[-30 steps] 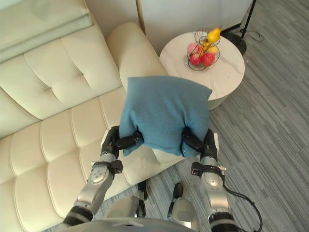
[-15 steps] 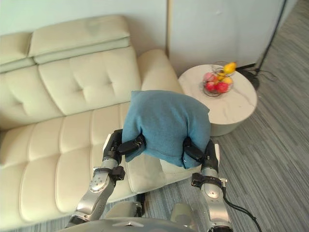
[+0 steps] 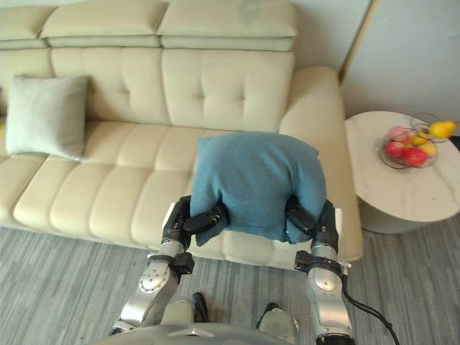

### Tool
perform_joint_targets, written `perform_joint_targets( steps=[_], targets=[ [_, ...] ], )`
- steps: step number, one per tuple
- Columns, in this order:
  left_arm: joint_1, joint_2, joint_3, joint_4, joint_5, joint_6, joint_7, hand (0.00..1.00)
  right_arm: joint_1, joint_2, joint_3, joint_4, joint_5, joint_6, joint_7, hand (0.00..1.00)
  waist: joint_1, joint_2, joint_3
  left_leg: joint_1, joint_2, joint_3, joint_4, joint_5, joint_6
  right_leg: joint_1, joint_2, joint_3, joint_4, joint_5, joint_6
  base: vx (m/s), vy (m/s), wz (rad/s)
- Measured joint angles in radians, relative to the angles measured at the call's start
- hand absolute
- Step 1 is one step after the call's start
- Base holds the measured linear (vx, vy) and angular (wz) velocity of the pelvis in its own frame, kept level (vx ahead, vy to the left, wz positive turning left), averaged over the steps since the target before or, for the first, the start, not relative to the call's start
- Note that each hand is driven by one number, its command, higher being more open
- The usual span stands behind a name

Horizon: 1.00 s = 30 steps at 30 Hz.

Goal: Pick up cushions and gather them together orderly.

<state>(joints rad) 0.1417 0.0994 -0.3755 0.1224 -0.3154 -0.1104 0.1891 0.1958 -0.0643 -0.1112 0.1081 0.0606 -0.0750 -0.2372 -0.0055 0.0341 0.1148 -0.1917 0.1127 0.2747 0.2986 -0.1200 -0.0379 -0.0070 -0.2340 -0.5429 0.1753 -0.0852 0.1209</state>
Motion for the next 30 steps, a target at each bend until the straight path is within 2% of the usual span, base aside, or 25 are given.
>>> perform_joint_targets(
  steps=[3,6,7,8,9,10,11,12,14,15,16,17,18,19,20,21,23,24,25,26,27,28,29,30],
  targets=[
    [0.000,0.012,0.000,0.008,-0.005,0.000,0.000,0.00,0.004,0.024,-0.005,0.000,0.000,0.001,0.000,0.00,-0.001,-0.010,-0.006,0.004,-0.047,-0.019,-0.002,-0.003,0.009,0.027,-0.042,-0.031,-0.002,0.010,0.016,0.04,0.193,0.39],
    [0.005,0.017,-0.003,0.013,-0.005,0.000,-0.001,0.00,0.004,0.024,-0.004,0.012,0.001,0.009,0.002,0.00,-0.001,-0.010,-0.006,0.021,-0.089,-0.032,0.002,-0.035,0.056,0.008,-0.113,-0.023,0.127,-0.001,0.000,0.06,0.227,0.30],
    [0.011,0.023,-0.005,0.020,-0.005,0.001,-0.005,0.00,0.004,0.024,-0.003,0.036,0.001,0.013,0.003,0.00,-0.002,-0.018,-0.002,0.052,-0.103,-0.036,0.005,-0.061,0.068,-0.032,-0.159,0.019,0.274,0.000,-0.051,0.07,0.246,0.12],
    [0.014,0.025,-0.005,0.021,-0.005,0.001,-0.005,0.00,0.004,0.024,-0.002,0.041,0.001,0.014,0.003,0.00,-0.002,-0.019,-0.002,0.059,-0.105,-0.037,0.005,-0.066,0.073,-0.049,-0.169,0.037,0.317,0.006,-0.080,0.07,0.203,0.01],
    [0.024,0.031,-0.004,0.021,-0.005,0.001,-0.006,0.00,0.004,0.025,0.004,0.054,0.001,0.015,0.004,0.00,-0.003,-0.020,-0.002,0.078,-0.108,-0.039,-0.001,-0.075,0.084,-0.102,-0.187,0.091,0.423,0.034,-0.133,0.08,0.156,-0.03],
    [0.035,0.035,-0.001,0.021,-0.005,0.001,-0.006,0.00,0.004,0.026,0.012,0.067,0.001,0.015,0.006,0.00,-0.008,-0.022,-0.004,0.092,-0.108,-0.044,-0.006,-0.084,0.099,-0.146,-0.179,0.143,0.496,-0.005,-0.138,0.09,0.129,0.00],
    [0.044,0.039,0.003,0.021,-0.005,0.002,-0.006,0.00,0.005,0.028,0.018,0.076,0.001,0.015,0.009,0.00,-0.014,-0.025,-0.005,0.110,-0.108,-0.048,-0.027,-0.082,0.103,-0.184,-0.145,0.183,0.534,-0.055,-0.122,0.08,0.069,0.07],
    [0.048,0.043,0.002,0.021,-0.005,0.002,-0.006,0.00,0.005,0.029,0.020,0.078,0.001,0.016,0.012,0.00,-0.017,-0.025,-0.005,0.132,-0.113,-0.051,-0.057,-0.072,0.098,-0.207,-0.099,0.211,0.525,-0.092,-0.105,0.14,0.061,0.13],
    [0.050,0.048,0.002,0.021,-0.005,0.002,-0.007,0.00,0.005,0.024,0.017,0.081,0.001,0.016,0.020,0.00,-0.030,-0.026,-0.005,0.192,-0.139,-0.066,-0.141,-0.047,0.101,-0.247,-0.008,0.213,0.429,-0.130,-0.106,0.20,0.047,0.17],
    [0.050,0.048,0.002,0.021,-0.005,0.002,-0.008,0.00,0.005,0.024,0.017,0.081,0.001,0.016,0.020,0.00,-0.030,-0.026,-0.005,0.197,-0.141,-0.067,-0.147,-0.046,0.101,-0.250,-0.002,0.212,0.419,-0.131,-0.106,0.25,-0.007,0.26],
    [0.049,0.048,0.001,0.021,-0.004,0.002,-0.010,0.00,0.006,0.021,0.017,0.082,0.001,0.016,0.021,0.00,-0.041,-0.025,-0.009,0.228,-0.154,-0.072,-0.172,-0.044,0.090,-0.262,0.066,0.195,0.280,-0.116,-0.129,0.21,-0.015,0.25],
    [0.048,0.048,0.001,0.022,-0.003,0.002,-0.011,0.00,0.008,0.022,0.017,0.082,0.001,0.016,0.021,0.00,-0.042,-0.031,-0.012,0.229,-0.162,-0.076,-0.165,-0.053,0.081,-0.266,0.079,0.194,0.238,-0.093,-0.157,0.31,-0.049,0.60],
    [0.044,0.041,-0.002,0.033,-0.002,0.002,-0.017,0.00,0.015,0.017,0.014,0.084,0.002,0.016,0.020,0.00,-0.062,-0.027,-0.020,0.229,-0.164,-0.103,-0.137,-0.079,0.073,-0.260,0.090,0.212,0.219,-0.027,-0.159,0.44,-0.103,0.51],
    [0.048,0.029,0.000,0.042,-0.001,0.003,-0.022,0.00,0.021,0.006,0.017,0.084,0.002,0.020,0.019,0.00,-0.059,-0.004,-0.033,0.211,-0.131,-0.103,-0.079,-0.106,0.030,-0.217,0.119,0.185,0.166,-0.025,-0.156,0.51,-0.134,0.47],
    [0.047,0.029,0.001,0.044,-0.001,0.003,-0.022,0.00,0.022,0.006,0.021,0.084,0.002,0.022,0.020,0.00,-0.056,-0.004,-0.033,0.190,-0.108,-0.089,0.001,-0.119,0.008,-0.178,0.136,0.176,0.126,-0.024,-0.157,0.38,-0.127,0.16],
    [0.048,0.028,0.001,0.050,-0.001,0.004,-0.023,0.00,0.027,0.006,0.022,0.080,0.002,0.024,0.020,0.00,-0.056,-0.004,-0.031,0.167,-0.090,-0.075,0.098,-0.125,-0.001,-0.139,0.147,0.169,0.095,-0.023,-0.158,0.28,-0.117,0.12],
    [0.061,0.021,0.002,0.051,-0.001,0.005,-0.029,0.00,0.062,0.008,0.027,0.034,0.002,0.029,0.019,0.00,-0.042,-0.001,-0.028,0.087,-0.018,-0.022,0.394,-0.112,-0.024,-0.040,0.172,0.174,0.032,-0.023,-0.158,0.36,-0.097,-0.13],
    [0.073,0.018,0.005,0.050,-0.001,0.004,-0.036,0.00,0.078,0.008,0.031,-0.001,0.003,0.029,0.018,0.00,-0.022,0.000,-0.029,0.047,0.037,0.015,0.524,-0.122,-0.020,0.008,0.184,0.198,0.002,-0.023,-0.158,0.38,0.000,-0.52],
    [0.076,0.017,0.006,0.050,-0.001,0.004,-0.038,0.00,0.079,0.008,0.033,-0.027,0.003,0.028,0.016,0.00,-0.016,0.000,-0.030,0.012,0.068,0.020,0.579,-0.138,-0.013,0.036,0.184,0.217,-0.020,-0.023,-0.158,0.35,0.069,-0.67],
    [0.075,0.011,0.008,0.048,-0.001,0.003,-0.041,0.00,0.077,0.007,0.032,-0.052,0.002,0.024,0.014,0.00,-0.011,-0.005,-0.026,-0.024,0.095,0.014,0.566,-0.156,-0.011,0.046,0.176,0.237,-0.028,-0.023,-0.158,0.32,0.152,-0.62],
    [0.074,0.008,0.009,0.044,-0.001,0.002,-0.042,0.00,0.070,0.007,0.032,-0.058,0.002,0.016,0.012,0.00,-0.006,-0.008,-0.025,-0.044,0.103,-0.006,0.494,-0.166,-0.014,0.048,0.161,0.260,-0.024,-0.023,-0.158,0.28,0.229,-0.52],
    [0.074,0.007,0.009,0.042,-0.001,0.002,-0.043,0.00,0.066,0.007,0.032,-0.058,0.002,0.015,0.010,0.00,-0.005,-0.009,-0.024,-0.050,0.097,-0.027,0.439,-0.166,-0.014,0.049,0.154,0.273,-0.021,-0.023,-0.158,0.22,0.245,-0.50],
    [0.074,0.007,0.008,0.036,0.000,0.002,-0.045,0.00,0.062,0.007,0.029,-0.057,0.001,0.015,0.007,0.00,-0.003,-0.012,-0.022,-0.049,0.079,-0.082,0.301,-0.156,-0.015,0.055,0.139,0.293,-0.014,-0.024,-0.154,0.18,0.234,-0.40],
    [0.074,0.007,0.008,0.032,0.001,0.002,-0.045,0.00,0.062,0.007,0.025,-0.056,0.001,0.015,0.007,0.00,-0.003,-0.010,-0.023,-0.033,0.063,-0.133,0.171,-0.119,-0.014,0.058,0.129,0.304,-0.007,-0.028,-0.140,0.19,0.279,-0.55]
  ],
)
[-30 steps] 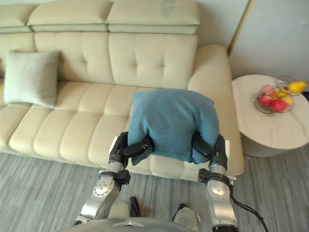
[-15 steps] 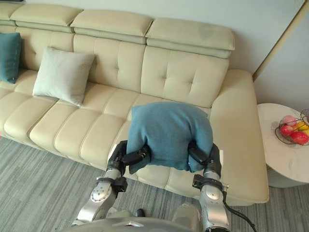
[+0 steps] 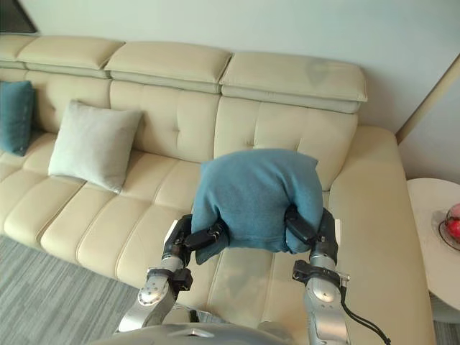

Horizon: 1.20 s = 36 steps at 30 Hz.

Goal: Pick up cushions and gather them together orderly.

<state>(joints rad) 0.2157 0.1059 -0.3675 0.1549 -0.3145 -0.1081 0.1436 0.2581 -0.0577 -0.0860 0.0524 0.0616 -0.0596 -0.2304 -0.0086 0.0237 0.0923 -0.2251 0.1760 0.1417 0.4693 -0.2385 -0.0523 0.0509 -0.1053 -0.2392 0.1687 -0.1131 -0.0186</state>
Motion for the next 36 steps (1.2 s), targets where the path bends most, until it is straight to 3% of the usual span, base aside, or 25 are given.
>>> perform_joint_targets(
  steps=[1,2,3,6,10,13,17,25,28,31,36],
  targets=[
    [0.001,-0.001,-0.003,-0.009,0.002,-0.001,0.000,0.00,-0.003,-0.010,-0.003,0.000,0.000,0.000,0.000,0.00,0.000,0.030,-0.004,0.047,-0.006,-0.092,-0.184,0.179,-0.016,-0.001,0.008,0.023,0.013,-0.026,0.058,0.19,0.276,-0.48],
    [-0.010,0.020,0.004,-0.004,0.002,-0.002,0.001,0.00,-0.024,0.003,-0.002,0.036,-0.001,-0.002,0.002,0.00,-0.002,-0.003,0.002,0.069,-0.035,-0.098,-0.194,0.163,-0.059,0.006,-0.019,0.048,0.007,-0.050,0.094,0.24,0.327,-0.44],
    [-0.027,0.039,0.006,0.001,0.003,0.000,0.004,0.00,-0.028,0.028,-0.002,0.057,-0.001,-0.001,0.002,0.00,-0.009,-0.029,0.005,0.078,-0.064,-0.096,-0.217,0.164,-0.052,0.010,-0.044,0.063,-0.020,-0.043,0.105,0.18,0.241,-0.16],
    [-0.020,0.053,0.005,0.001,0.004,0.003,0.004,0.00,-0.027,0.031,0.001,0.091,-0.001,0.001,0.012,0.00,-0.016,-0.030,0.006,0.109,-0.085,-0.065,-0.231,0.153,-0.033,0.046,-0.066,0.084,-0.072,-0.016,0.125,0.11,0.145,-0.17],
    [-0.005,0.055,0.001,0.001,0.011,0.003,0.003,0.00,-0.026,0.023,0.002,0.119,-0.001,0.003,0.025,0.00,-0.018,-0.012,0.004,0.158,-0.079,-0.028,-0.275,0.156,-0.038,0.057,-0.060,0.121,-0.088,-0.013,0.121,0.02,0.000,-0.32],
    [-0.002,0.052,-0.018,-0.004,0.014,0.003,0.001,0.00,-0.024,-0.010,0.002,0.119,-0.003,0.003,0.024,0.00,-0.031,0.008,-0.008,0.196,-0.070,0.023,-0.371,0.196,-0.046,0.022,-0.047,0.172,-0.095,-0.003,0.106,0.01,-0.018,-0.45],
    [-0.021,0.051,-0.021,-0.007,0.043,0.003,0.004,0.00,-0.025,-0.020,0.003,0.119,-0.039,0.003,0.009,0.00,-0.054,0.011,-0.010,0.206,-0.058,0.065,-0.481,0.256,-0.051,-0.043,-0.027,0.214,-0.096,0.020,0.095,0.02,-0.020,-0.33],
    [-0.164,0.048,-0.017,-0.007,0.074,0.003,0.098,0.00,-0.166,-0.055,0.047,0.123,-0.111,0.003,-0.075,0.00,-0.056,0.022,0.019,0.079,-0.075,0.074,-0.514,0.307,-0.023,-0.179,-0.038,0.219,-0.128,0.100,0.109,-0.02,0.020,-0.05],
    [-0.240,0.047,-0.002,-0.007,0.089,0.000,0.155,0.00,-0.290,-0.081,0.086,0.137,-0.124,0.003,-0.120,0.00,-0.046,0.024,0.052,0.023,-0.079,0.064,-0.514,0.332,-0.011,-0.228,-0.045,0.213,-0.130,0.124,0.112,-0.10,0.026,0.10],
    [-0.362,0.047,0.000,-0.007,0.089,0.000,0.231,0.00,-0.444,-0.105,0.109,0.140,-0.161,0.006,-0.186,0.00,-0.003,0.014,0.098,-0.052,-0.078,0.057,-0.514,0.367,-0.006,-0.301,-0.046,0.208,-0.125,0.143,0.117,-0.14,0.005,0.08],
    [-0.530,0.047,0.007,-0.007,0.089,-0.001,0.313,0.00,-0.606,-0.111,0.107,0.125,-0.181,0.013,-0.256,0.00,0.034,0.004,0.112,-0.160,-0.070,0.036,-0.511,0.404,-0.005,-0.413,-0.044,0.184,-0.082,0.149,0.121,-0.11,-0.006,0.14]
  ],
)
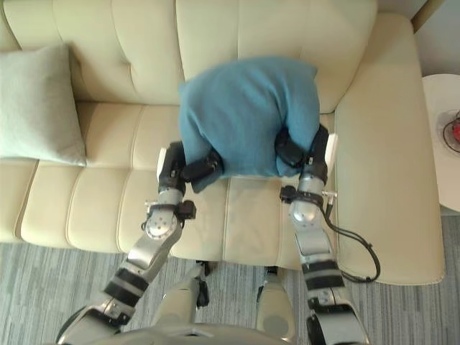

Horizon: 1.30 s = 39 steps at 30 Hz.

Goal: Pick up cushions and gather them together orderly.

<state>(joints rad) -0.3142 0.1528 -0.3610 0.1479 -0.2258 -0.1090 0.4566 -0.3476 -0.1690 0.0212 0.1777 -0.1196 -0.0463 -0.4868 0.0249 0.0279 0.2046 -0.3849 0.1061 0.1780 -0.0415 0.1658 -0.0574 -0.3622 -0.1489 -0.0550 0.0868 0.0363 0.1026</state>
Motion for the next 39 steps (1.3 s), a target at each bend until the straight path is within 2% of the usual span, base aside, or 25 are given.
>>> perform_joint_targets(
  steps=[2,3,4,7,11,12,13,18,21,24,26,30,32,39],
  targets=[
    [-0.075,0.000,0.016,0.000,0.000,-0.001,0.026,0.00,-0.063,0.002,-0.002,-0.011,0.000,0.002,-0.033,0.00,0.005,-0.002,0.003,-0.045,0.000,-0.006,0.000,0.015,-0.001,-0.051,-0.002,-0.005,0.023,0.000,0.000,-0.05,-0.008,0.08],
    [-0.099,0.000,0.018,0.000,0.000,-0.001,0.034,0.00,-0.083,0.002,-0.004,-0.011,0.000,0.003,-0.042,1.00,0.006,-0.002,0.007,-0.054,0.000,-0.009,0.001,0.019,0.000,-0.063,-0.002,-0.007,0.030,0.000,0.000,-0.03,-0.013,0.10],
    [-0.141,0.001,0.020,0.002,0.000,-0.001,0.045,1.00,-0.116,0.003,-0.012,-0.011,0.000,0.004,-0.054,1.00,0.008,-0.003,0.020,-0.068,0.000,-0.015,0.001,0.027,0.001,-0.077,-0.003,-0.013,0.040,0.000,0.000,-0.02,-0.017,0.15],
    [-0.294,0.005,0.022,0.065,0.001,-0.004,0.073,1.00,-0.226,0.009,-0.049,0.008,0.000,0.016,-0.098,1.00,0.020,-0.004,0.054,-0.108,0.002,-0.025,0.000,0.047,-0.005,-0.129,-0.003,-0.023,0.076,-0.001,0.001,-0.01,-0.013,0.08],
    [-0.631,0.036,0.044,0.316,0.003,-0.008,0.107,1.00,-0.495,0.012,-0.111,0.186,0.004,0.016,-0.161,1.00,0.019,-0.003,0.106,-0.192,0.004,-0.036,-0.022,0.100,-0.009,-0.236,-0.002,-0.029,0.113,0.005,0.007,-0.03,-0.040,0.05],
    [-0.688,0.037,0.059,0.342,0.003,-0.010,0.106,1.00,-0.535,0.014,-0.119,0.213,0.007,0.016,-0.173,1.00,0.017,-0.001,0.129,-0.204,0.005,-0.040,-0.043,0.121,-0.023,-0.261,-0.002,-0.032,0.124,0.007,0.007,-0.01,-0.035,0.08],
    [-0.695,0.037,0.061,0.347,0.005,-0.012,0.105,1.00,-0.537,0.015,-0.119,0.215,0.007,0.016,-0.175,1.00,0.017,0.000,0.136,-0.207,0.004,-0.042,-0.044,0.125,-0.022,-0.266,-0.002,-0.034,0.130,0.007,0.006,0.02,-0.035,0.07],
    [-0.673,0.022,0.106,0.407,0.005,-0.012,0.084,1.00,-0.536,0.047,-0.119,0.250,0.044,0.015,-0.165,1.00,0.012,0.006,0.163,-0.239,0.006,-0.043,-0.044,0.132,-0.022,-0.316,-0.004,-0.041,0.170,0.000,-0.002,0.04,-0.028,0.00],
    [-0.602,-0.008,0.149,0.407,0.005,-0.012,0.077,1.00,-0.517,0.061,-0.119,0.269,0.047,0.016,-0.141,1.00,0.009,0.007,0.174,-0.254,0.008,-0.044,-0.044,0.132,-0.023,-0.342,-0.006,-0.048,0.201,-0.012,-0.010,0.04,-0.040,0.03],
    [-0.498,-0.048,0.154,0.407,0.005,-0.012,0.059,1.00,-0.450,0.082,-0.119,0.269,0.049,0.015,-0.118,1.00,0.008,0.007,0.174,-0.254,0.007,-0.045,-0.044,0.132,-0.023,-0.354,-0.011,-0.053,0.232,-0.030,-0.011,0.06,-0.044,0.06],
    [-0.401,-0.111,0.164,0.404,0.005,-0.013,0.035,1.00,-0.358,0.116,-0.118,0.269,0.049,0.015,-0.101,1.00,0.008,0.007,0.174,-0.253,0.007,-0.049,-0.044,0.132,-0.023,-0.356,-0.015,-0.064,0.250,-0.044,-0.016,0.09,-0.053,0.11],
    [-0.322,-0.160,0.172,0.383,0.005,-0.018,0.019,1.00,-0.265,0.154,-0.118,0.264,0.049,0.014,-0.096,1.00,0.006,0.007,0.174,-0.242,0.005,-0.049,-0.044,0.129,-0.026,-0.353,-0.022,-0.075,0.273,-0.057,-0.020,0.06,-0.038,0.04],
    [-0.271,-0.178,0.171,0.353,0.005,-0.025,0.010,1.00,-0.202,0.173,-0.115,0.242,0.048,0.012,-0.084,1.00,0.007,0.007,0.174,-0.230,0.005,-0.049,-0.045,0.120,-0.036,-0.345,-0.024,-0.077,0.284,-0.064,-0.021,0.05,-0.062,0.02],
    [-0.158,-0.196,0.173,0.328,0.008,-0.036,-0.022,1.00,-0.047,0.197,-0.109,0.184,0.050,-0.010,-0.056,1.00,0.007,0.007,0.174,-0.180,0.009,-0.041,-0.045,0.104,-0.024,-0.287,-0.025,-0.089,0.275,-0.070,-0.019,0.04,-0.065,0.02]
  ],
)
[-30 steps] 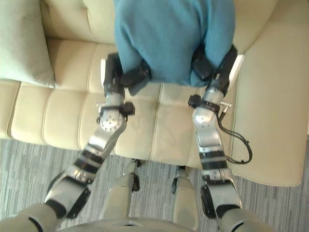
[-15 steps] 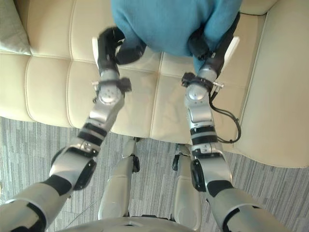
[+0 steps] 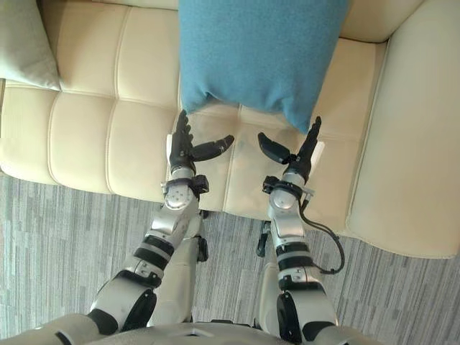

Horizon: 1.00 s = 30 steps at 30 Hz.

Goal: Pick up cushions and gather them together orderly.

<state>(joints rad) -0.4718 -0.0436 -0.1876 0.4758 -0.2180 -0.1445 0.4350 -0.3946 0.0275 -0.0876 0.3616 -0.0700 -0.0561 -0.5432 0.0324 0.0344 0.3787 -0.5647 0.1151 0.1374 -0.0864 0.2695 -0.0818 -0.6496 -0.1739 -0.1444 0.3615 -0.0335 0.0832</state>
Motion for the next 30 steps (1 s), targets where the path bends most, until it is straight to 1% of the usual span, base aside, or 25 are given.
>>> perform_joint_targets(
  steps=[4,8,10,11,13,14,16,17,18,19,20,21,23,24,25,26,30],
  targets=[
    [0.071,0.025,0.022,-0.049,0.024,0.000,-0.010,1.00,0.076,-0.007,-0.009,-0.062,0.000,-0.006,0.027,1.00,0.005,-0.001,-0.001,0.026,0.000,0.000,0.000,-0.005,0.007,0.030,-0.001,-0.006,-0.001,-0.008,0.002,0.05,-0.087,0.02],
    [0.136,0.056,0.078,-0.105,0.030,-0.001,-0.036,1.00,0.159,-0.042,-0.011,-0.135,0.032,-0.012,0.064,1.00,0.010,-0.002,-0.002,0.067,0.000,0.001,0.000,-0.016,0.009,0.071,-0.002,-0.010,0.001,-0.024,0.003,0.05,-0.083,0.01],
    [0.195,0.085,0.101,-0.131,0.029,-0.001,-0.057,1.00,0.226,-0.062,-0.012,-0.161,0.053,-0.019,0.101,1.00,0.011,-0.013,-0.015,0.116,0.001,0.010,0.000,-0.031,0.008,0.117,-0.003,-0.012,0.000,-0.036,0.004,0.07,-0.103,-0.05],
    [0.203,0.088,0.103,-0.135,0.029,-0.001,-0.061,1.00,0.235,-0.064,-0.013,-0.165,0.058,-0.021,0.106,1.00,0.011,-0.015,-0.017,0.124,0.001,0.011,0.000,-0.033,0.008,0.124,-0.004,-0.012,-0.001,-0.038,0.004,0.06,-0.077,-0.04],
    [0.266,0.096,0.127,-0.139,0.027,-0.001,-0.104,1.00,0.303,-0.067,-0.013,-0.173,0.077,-0.033,0.148,1.00,0.011,-0.028,-0.034,0.181,0.001,0.016,0.000,-0.053,0.005,0.187,-0.004,-0.014,-0.011,-0.053,0.006,0.10,-0.094,-0.02],
    [0.323,0.096,0.135,-0.139,0.016,-0.001,-0.129,1.00,0.371,-0.063,-0.013,-0.173,0.095,-0.041,0.187,1.00,0.011,-0.038,-0.065,0.221,0.002,0.020,0.001,-0.071,0.003,0.236,-0.002,-0.018,-0.031,-0.062,0.008,0.13,-0.091,-0.02],
    [0.381,0.095,0.136,-0.137,0.009,-0.001,-0.154,1.00,0.431,-0.056,-0.013,-0.170,0.114,-0.044,0.218,1.00,0.010,-0.046,-0.100,0.249,0.003,0.022,0.001,-0.080,0.006,0.273,0.000,-0.020,-0.051,-0.065,0.010,0.12,-0.041,-0.02],
    [0.440,0.094,0.137,-0.108,0.008,-0.001,-0.187,1.00,0.490,-0.037,-0.021,-0.146,0.131,-0.046,0.259,1.00,0.009,-0.054,-0.125,0.297,0.002,0.025,0.002,-0.093,0.001,0.335,0.002,-0.023,-0.081,-0.069,0.015,0.14,-0.019,-0.02],
    [0.460,0.094,0.140,-0.085,0.008,-0.001,-0.200,1.00,0.504,-0.029,-0.025,-0.121,0.142,-0.046,0.274,1.00,0.009,-0.057,-0.140,0.309,0.001,0.027,0.003,-0.094,0.001,0.352,0.002,-0.024,-0.093,-0.069,0.016,0.17,-0.003,0.01],
    [0.493,0.094,0.144,-0.013,0.009,0.001,-0.226,1.00,0.522,-0.016,-0.032,-0.035,0.151,-0.046,0.299,1.00,0.001,-0.062,-0.183,0.331,0.001,0.037,0.003,-0.101,-0.002,0.392,0.004,-0.030,-0.125,-0.069,0.016,0.15,0.017,0.00],
    [0.512,0.094,0.159,0.065,0.012,0.004,-0.253,1.00,0.522,-0.013,-0.033,0.071,0.150,-0.044,0.326,1.00,-0.002,-0.066,-0.204,0.369,0.001,0.045,0.001,-0.109,-0.005,0.441,0.008,-0.031,-0.155,-0.068,0.018,0.14,0.015,0.01],
    [0.517,0.094,0.166,0.093,0.015,0.008,-0.262,1.00,0.522,-0.012,-0.033,0.108,0.149,-0.041,0.337,1.00,-0.003,-0.067,-0.212,0.380,0.001,0.046,0.001,-0.110,-0.006,0.457,0.009,-0.033,-0.164,-0.068,0.019,0.10,0.007,0.00],
    [0.538,0.101,0.178,0.215,0.034,0.019,-0.292,1.00,0.521,-0.011,-0.034,0.266,0.135,-0.036,0.372,1.00,-0.007,-0.062,-0.246,0.413,0.003,0.046,0.001,-0.123,-0.016,0.504,0.023,-0.037,-0.196,-0.065,0.021,0.06,-0.014,0.00],
    [0.545,0.104,0.189,0.271,0.052,0.028,-0.308,1.00,0.518,-0.012,-0.043,0.341,0.108,-0.032,0.391,1.00,-0.008,-0.057,-0.250,0.435,0.005,0.046,0.000,-0.125,-0.018,0.533,0.028,-0.037,-0.214,-0.062,0.024,0.05,-0.015,-0.05],
    [0.551,0.104,0.195,0.286,0.058,0.029,-0.312,1.00,0.518,-0.012,-0.046,0.363,0.107,-0.032,0.394,1.00,-0.008,-0.055,-0.251,0.441,0.006,0.046,0.000,-0.127,-0.019,0.541,0.029,-0.037,-0.218,-0.061,0.024,0.02,-0.007,-0.04],
    [0.567,0.105,0.207,0.327,0.076,0.038,-0.318,1.00,0.519,-0.014,-0.055,0.425,0.106,-0.030,0.402,1.00,-0.009,-0.051,-0.258,0.458,0.008,0.046,0.000,-0.132,-0.019,0.563,0.034,-0.037,-0.231,-0.058,0.023,0.00,0.002,-0.05],
    [0.589,0.122,0.217,0.422,0.114,0.047,-0.337,1.00,0.520,-0.025,-0.106,0.541,0.106,-0.017,0.418,1.00,-0.010,-0.051,-0.277,0.509,0.009,0.050,-0.001,-0.145,-0.022,0.629,0.040,-0.031,-0.287,-0.035,0.026,-0.01,0.014,-0.08]
  ],
)
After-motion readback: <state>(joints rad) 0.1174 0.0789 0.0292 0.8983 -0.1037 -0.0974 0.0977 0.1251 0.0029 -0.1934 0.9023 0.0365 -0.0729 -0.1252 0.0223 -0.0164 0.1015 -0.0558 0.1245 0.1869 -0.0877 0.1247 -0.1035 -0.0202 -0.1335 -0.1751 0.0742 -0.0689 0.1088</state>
